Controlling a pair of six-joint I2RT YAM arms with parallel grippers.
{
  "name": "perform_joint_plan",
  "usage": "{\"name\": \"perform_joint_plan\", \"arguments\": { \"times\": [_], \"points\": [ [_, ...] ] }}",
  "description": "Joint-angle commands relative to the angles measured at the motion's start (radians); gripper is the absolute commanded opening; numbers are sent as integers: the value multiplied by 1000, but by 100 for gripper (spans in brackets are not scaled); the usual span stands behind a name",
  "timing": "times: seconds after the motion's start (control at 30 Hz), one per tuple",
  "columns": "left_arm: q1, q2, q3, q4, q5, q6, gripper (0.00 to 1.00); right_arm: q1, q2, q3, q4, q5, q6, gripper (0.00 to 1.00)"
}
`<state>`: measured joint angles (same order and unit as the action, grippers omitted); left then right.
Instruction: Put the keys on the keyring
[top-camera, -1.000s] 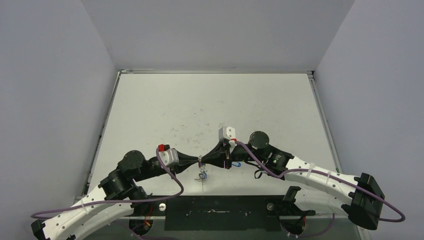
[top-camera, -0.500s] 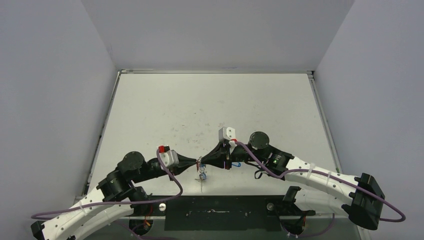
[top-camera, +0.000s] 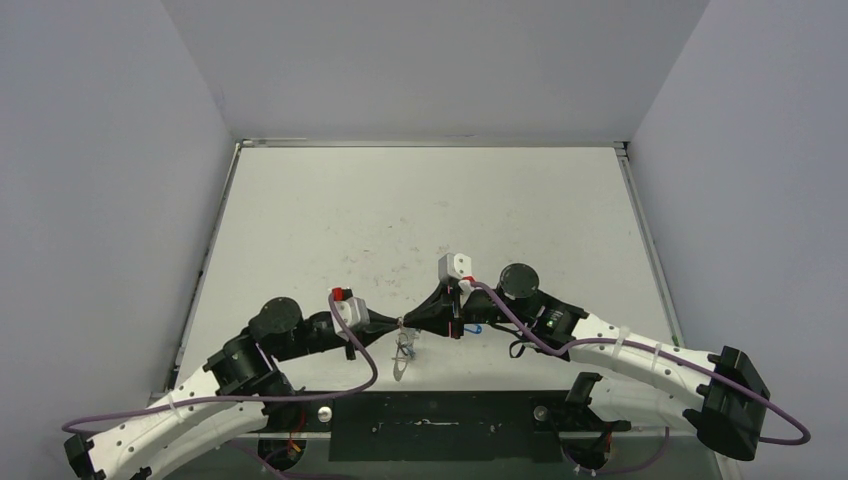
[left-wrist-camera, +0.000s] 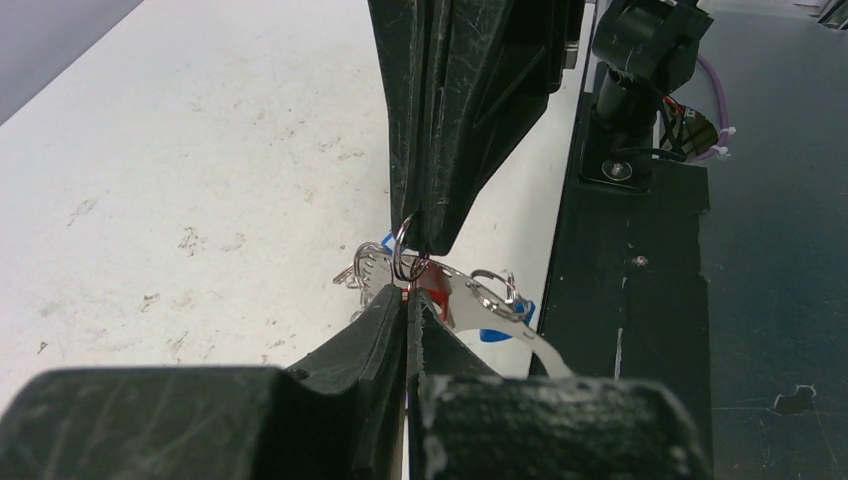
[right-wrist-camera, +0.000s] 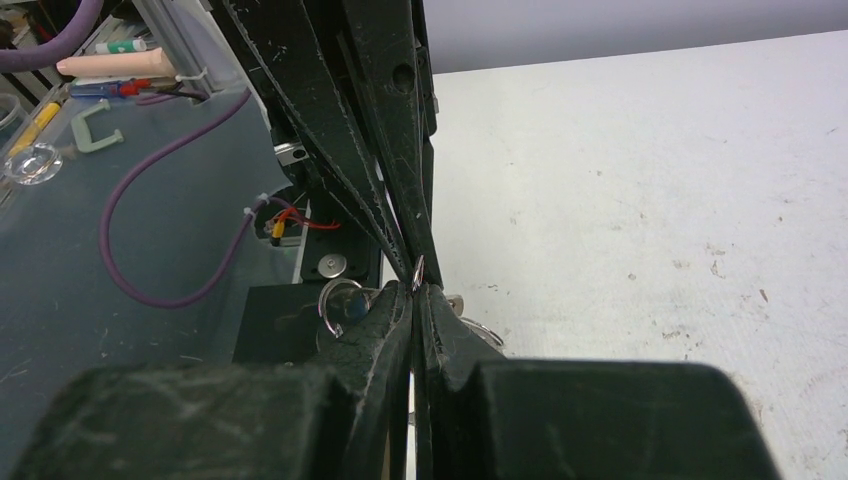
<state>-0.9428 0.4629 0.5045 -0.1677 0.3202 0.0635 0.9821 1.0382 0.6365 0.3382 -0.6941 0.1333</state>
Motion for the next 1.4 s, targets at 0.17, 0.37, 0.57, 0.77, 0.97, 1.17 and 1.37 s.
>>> {"name": "perform_joint_plan", "arguments": {
  "times": [0.17,0.37,0.57,0.77,0.97,1.17,1.37],
  "points": [
    [-2,-14,11,14,-3,-17,18,3,-31,-6,153,0,15,0],
    [-2,-108,-26,101,-31,-51,29,3,-32,-4,143,-4,11,0],
    [-1,-107,-31,153,-23,-58,27,4,-30,2,141,-13,14,0],
    [-2,-51,-24,190,7,-89,23,8,-27,6,139,-18,14,0],
    [-1,-13,-27,197,23,-82,18,10,-30,6,135,-16,12,0],
    [-2,-3,-19,152,28,-68,0,12,-37,6,133,-15,8,0],
    [-1,-11,-2,71,7,-34,7,13,-38,6,134,-17,8,0]
  ]
}}
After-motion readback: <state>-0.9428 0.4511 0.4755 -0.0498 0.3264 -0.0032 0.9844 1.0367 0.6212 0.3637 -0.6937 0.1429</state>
